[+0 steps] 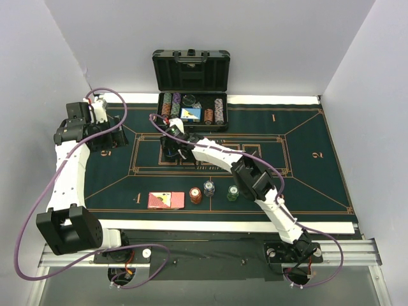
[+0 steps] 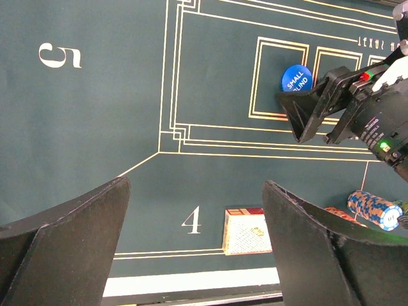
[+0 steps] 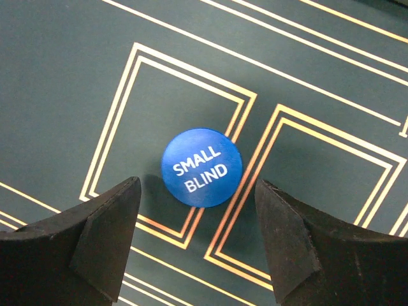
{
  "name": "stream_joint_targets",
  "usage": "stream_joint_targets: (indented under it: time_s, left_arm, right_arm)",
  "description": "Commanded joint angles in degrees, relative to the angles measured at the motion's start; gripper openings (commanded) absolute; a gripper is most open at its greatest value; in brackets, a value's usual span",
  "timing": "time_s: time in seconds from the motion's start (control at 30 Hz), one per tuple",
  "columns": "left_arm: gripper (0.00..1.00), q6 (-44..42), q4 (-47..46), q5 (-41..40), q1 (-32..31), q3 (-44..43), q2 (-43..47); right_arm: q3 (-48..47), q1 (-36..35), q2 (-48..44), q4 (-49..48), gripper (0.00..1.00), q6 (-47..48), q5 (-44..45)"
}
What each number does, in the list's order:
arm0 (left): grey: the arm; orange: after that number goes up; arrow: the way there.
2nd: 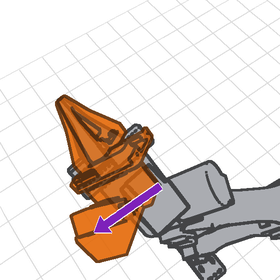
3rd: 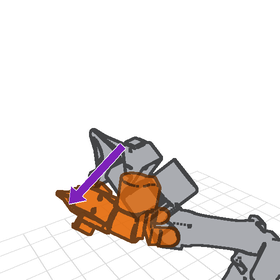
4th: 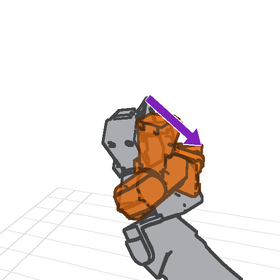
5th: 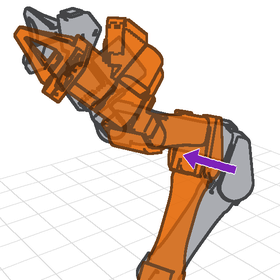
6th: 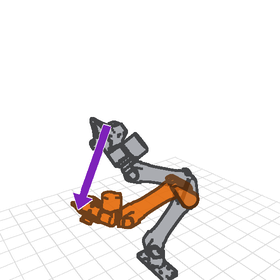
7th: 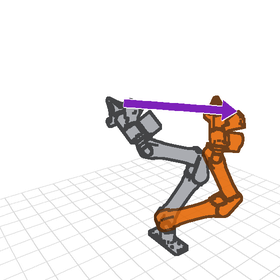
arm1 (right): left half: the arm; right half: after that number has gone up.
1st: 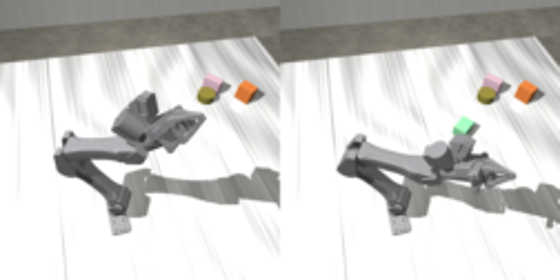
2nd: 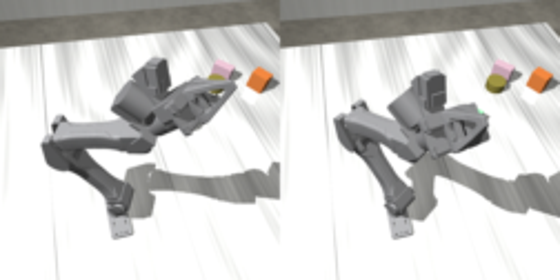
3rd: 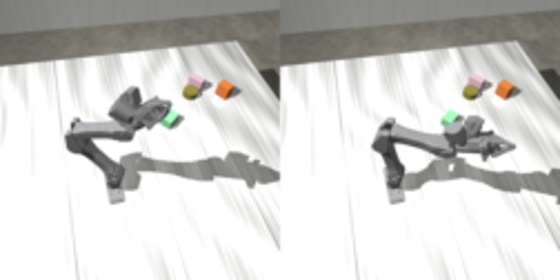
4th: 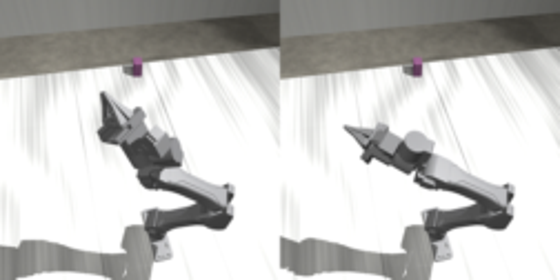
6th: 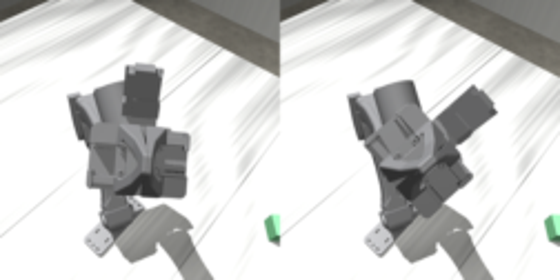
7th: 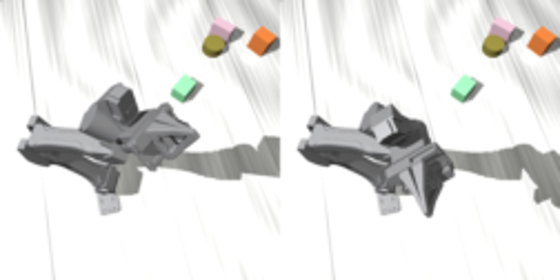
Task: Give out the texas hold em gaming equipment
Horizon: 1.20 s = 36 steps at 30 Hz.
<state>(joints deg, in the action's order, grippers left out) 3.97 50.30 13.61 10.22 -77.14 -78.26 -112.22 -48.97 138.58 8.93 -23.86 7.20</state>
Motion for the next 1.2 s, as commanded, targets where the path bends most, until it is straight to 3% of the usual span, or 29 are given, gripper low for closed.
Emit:
stream_joint_targets:
  time_s: [0.0,0.33,0.6,1.03,1.17]
  left_arm:
    - [0.95,0.52,-1.70,0.90,0.42,-3.10,-0.05]
    - [0.95,0.69,-1.70,0.98,0.42,-3.10,0.04]
    - [0.95,1.04,-1.96,1.60,0.86,-2.57,-0.23]
    - [0.95,0.69,-1.61,1.51,1.47,-2.31,-0.05]
    - [0.95,0.60,-1.52,1.42,1.56,-2.13,0.30]
  right_arm:
    - [-3.44,-0.34,1.34,3.99,0.67,0.48,1.41]
    - [-6.60,-1.48,5.03,5.13,0.56,1.36,2.38]
    - [-9.33,-1.83,7.22,4.96,0.40,1.45,1.50]
    - [-14.16,-6.49,9.77,1.44,0.38,-2.60,-10.53]
    - [-13.90,-6.31,8.90,1.44,0.48,-2.69,-12.21]
